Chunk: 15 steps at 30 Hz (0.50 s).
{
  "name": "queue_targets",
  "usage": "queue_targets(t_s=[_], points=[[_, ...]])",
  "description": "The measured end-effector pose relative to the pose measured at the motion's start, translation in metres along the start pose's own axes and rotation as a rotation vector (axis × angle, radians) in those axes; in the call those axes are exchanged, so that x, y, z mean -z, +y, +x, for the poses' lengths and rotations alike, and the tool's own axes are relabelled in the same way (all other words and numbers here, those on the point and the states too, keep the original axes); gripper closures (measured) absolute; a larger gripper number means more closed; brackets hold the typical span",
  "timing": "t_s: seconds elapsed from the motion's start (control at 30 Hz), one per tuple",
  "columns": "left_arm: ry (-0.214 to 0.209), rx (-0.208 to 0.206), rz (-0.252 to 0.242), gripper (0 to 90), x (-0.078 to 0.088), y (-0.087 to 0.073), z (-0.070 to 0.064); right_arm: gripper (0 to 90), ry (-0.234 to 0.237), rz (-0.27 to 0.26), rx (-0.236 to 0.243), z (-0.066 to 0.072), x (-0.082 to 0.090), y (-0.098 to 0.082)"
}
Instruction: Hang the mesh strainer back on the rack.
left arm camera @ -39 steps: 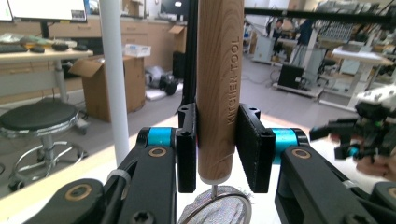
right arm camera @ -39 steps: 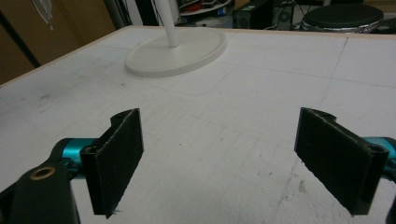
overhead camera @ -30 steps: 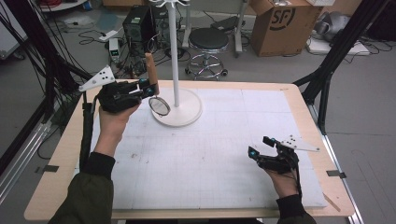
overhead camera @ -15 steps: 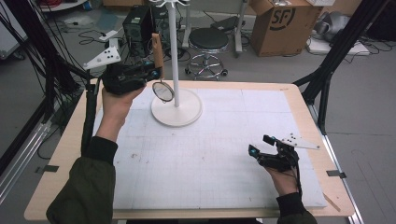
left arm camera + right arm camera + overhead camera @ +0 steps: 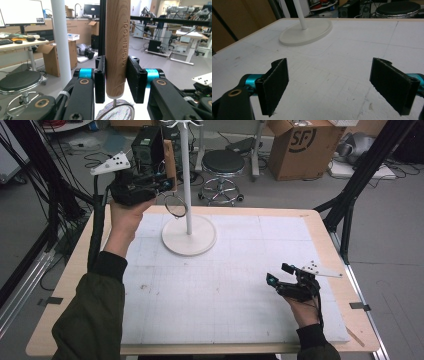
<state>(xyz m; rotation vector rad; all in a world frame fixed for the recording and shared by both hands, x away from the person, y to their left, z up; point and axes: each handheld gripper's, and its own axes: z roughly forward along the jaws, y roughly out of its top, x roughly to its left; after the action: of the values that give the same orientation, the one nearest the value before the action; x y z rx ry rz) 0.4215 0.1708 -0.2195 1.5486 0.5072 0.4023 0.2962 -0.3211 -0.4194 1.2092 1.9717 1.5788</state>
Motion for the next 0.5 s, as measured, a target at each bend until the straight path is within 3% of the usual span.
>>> queue_targets(t_s=[0.5], points=[[-0.004, 0.013, 0.010, 70.4, -0.006, 0.025, 0.025, 14.7, -0.008, -0.012, 0.015, -0.001, 0.004, 0.004]])
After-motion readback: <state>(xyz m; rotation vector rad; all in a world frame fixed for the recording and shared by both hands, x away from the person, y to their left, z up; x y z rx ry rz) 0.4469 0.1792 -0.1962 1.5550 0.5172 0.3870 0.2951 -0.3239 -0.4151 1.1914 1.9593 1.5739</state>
